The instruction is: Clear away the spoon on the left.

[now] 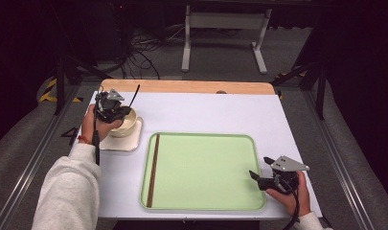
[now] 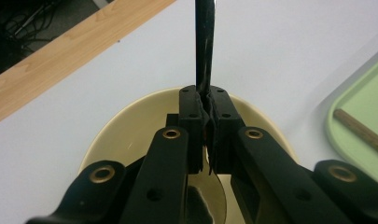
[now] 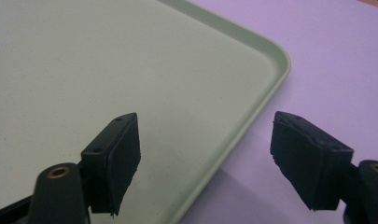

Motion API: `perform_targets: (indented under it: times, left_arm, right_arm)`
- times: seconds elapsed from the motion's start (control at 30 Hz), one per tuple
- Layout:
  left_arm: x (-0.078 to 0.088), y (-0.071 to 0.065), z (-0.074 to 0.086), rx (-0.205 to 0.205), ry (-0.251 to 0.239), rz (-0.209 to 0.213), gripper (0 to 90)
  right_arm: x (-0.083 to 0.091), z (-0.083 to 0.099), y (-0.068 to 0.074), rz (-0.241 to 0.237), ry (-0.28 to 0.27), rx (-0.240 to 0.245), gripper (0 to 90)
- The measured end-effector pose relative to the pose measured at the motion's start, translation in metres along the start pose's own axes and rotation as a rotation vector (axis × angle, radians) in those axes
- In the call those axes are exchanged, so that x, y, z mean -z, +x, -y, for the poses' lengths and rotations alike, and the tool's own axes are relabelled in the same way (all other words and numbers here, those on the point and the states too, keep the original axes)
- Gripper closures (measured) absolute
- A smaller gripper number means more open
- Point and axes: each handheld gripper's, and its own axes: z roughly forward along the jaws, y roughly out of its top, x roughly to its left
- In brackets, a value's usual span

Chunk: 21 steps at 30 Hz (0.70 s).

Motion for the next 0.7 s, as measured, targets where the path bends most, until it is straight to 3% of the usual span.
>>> perform_targets:
  times: [0.33, 0.43, 0.6, 0.7]
  left_arm:
    - [0.024, -0.01, -0.006, 0.0, -0.068, 0.003, 86.5]
    - [0.03, -0.012, -0.006, 0.01, -0.088, 0.007, 86.5]
    - [0.041, -0.019, -0.006, 0.06, -0.106, 0.032, 86.6]
    - [0.046, -0.026, -0.005, 0.055, -0.125, 0.048, 86.6]
  right_arm:
    - [0.001, -0.001, 0.001, 0.001, -0.006, 0.005, 24.5]
    - [0.001, -0.001, 0.001, 0.001, -0.006, 0.007, 24.5]
    - [0.0, -0.001, 0.001, 0.0, -0.005, 0.009, 24.4]
    - [0.001, -0.001, 0.001, 0.002, -0.006, 0.01, 24.4]
